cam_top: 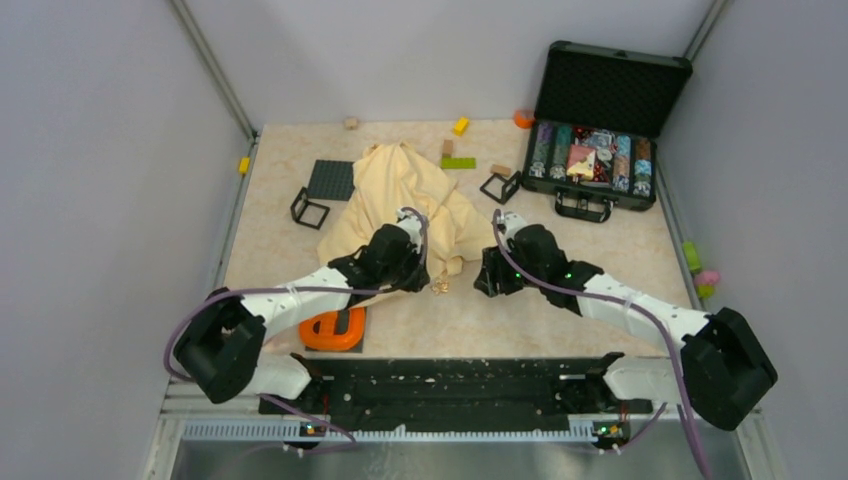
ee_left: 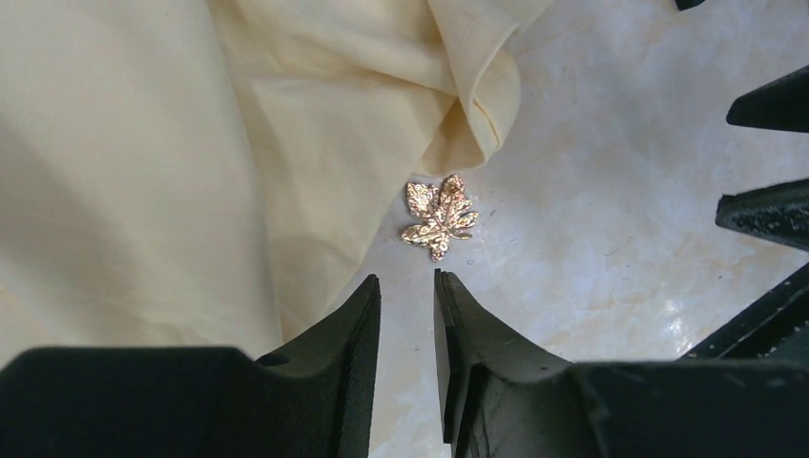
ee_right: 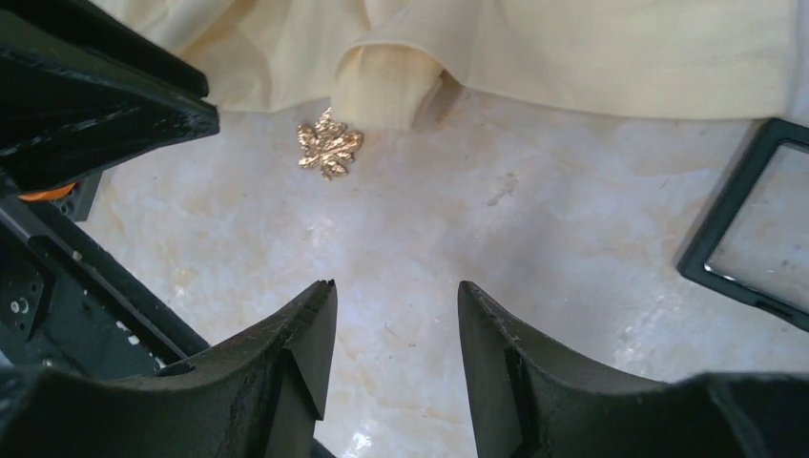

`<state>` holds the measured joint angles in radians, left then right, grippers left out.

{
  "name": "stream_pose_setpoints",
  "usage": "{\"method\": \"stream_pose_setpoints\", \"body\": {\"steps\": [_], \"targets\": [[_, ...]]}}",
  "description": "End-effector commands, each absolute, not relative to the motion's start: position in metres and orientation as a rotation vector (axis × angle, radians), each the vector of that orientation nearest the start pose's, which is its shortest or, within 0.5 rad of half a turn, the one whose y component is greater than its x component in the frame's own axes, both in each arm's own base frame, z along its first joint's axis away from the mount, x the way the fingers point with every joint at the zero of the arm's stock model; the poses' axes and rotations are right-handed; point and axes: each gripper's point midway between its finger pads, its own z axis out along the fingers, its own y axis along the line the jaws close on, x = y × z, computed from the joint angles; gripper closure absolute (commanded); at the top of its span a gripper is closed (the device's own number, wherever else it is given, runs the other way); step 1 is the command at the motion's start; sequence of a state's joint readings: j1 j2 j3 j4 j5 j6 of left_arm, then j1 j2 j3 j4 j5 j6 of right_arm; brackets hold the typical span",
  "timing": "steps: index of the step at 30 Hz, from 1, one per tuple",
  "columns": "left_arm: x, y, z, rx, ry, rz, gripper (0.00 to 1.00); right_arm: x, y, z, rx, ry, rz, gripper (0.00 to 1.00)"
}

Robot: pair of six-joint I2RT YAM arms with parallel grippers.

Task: Remove the brooch from the garment

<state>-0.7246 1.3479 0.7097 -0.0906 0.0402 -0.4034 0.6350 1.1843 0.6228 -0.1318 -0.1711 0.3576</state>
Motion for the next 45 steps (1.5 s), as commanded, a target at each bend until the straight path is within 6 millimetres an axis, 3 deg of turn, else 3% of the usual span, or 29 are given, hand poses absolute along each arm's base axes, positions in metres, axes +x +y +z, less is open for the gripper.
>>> {"method": "stream_pose_setpoints", "body": {"steps": [1, 6, 12, 18, 25, 32, 37, 45], "targets": [[0.267, -0.265, 0.092, 0.573, 2.226, -0.588, 0.69, 0.243, 0.243, 0.110, -0.399, 2.250, 0.671, 0.49], [0.264, -0.282, 0.089, 0.936, 2.091, -0.612, 0.64, 0.245, 0.239, 0.116, -0.391, 2.239, 0.648, 0.49], [0.269, -0.292, 0.065, 1.098, 2.166, -0.593, 0.67, 0.244, 0.223, 0.138, -0.362, 2.166, 0.599, 0.49], [0.267, -0.298, 0.054, 1.132, 2.195, -0.617, 0.69, 0.243, 0.210, 0.152, -0.334, 2.118, 0.578, 0.48], [0.257, -0.298, 0.041, 1.197, 2.249, -0.623, 0.74, 0.244, 0.210, 0.153, -0.334, 2.113, 0.585, 0.48], [0.266, -0.297, 0.034, 1.189, 2.265, -0.542, 0.77, 0.243, 0.214, 0.155, -0.347, 2.108, 0.609, 0.49], [0.265, -0.297, 0.038, 1.190, 2.255, -0.526, 1.00, 0.243, 0.214, 0.156, -0.347, 2.106, 0.612, 0.49], [0.256, -0.300, 0.055, 1.208, 2.226, -0.523, 1.00, 0.244, 0.214, 0.155, -0.342, 2.106, 0.610, 0.49]]}}
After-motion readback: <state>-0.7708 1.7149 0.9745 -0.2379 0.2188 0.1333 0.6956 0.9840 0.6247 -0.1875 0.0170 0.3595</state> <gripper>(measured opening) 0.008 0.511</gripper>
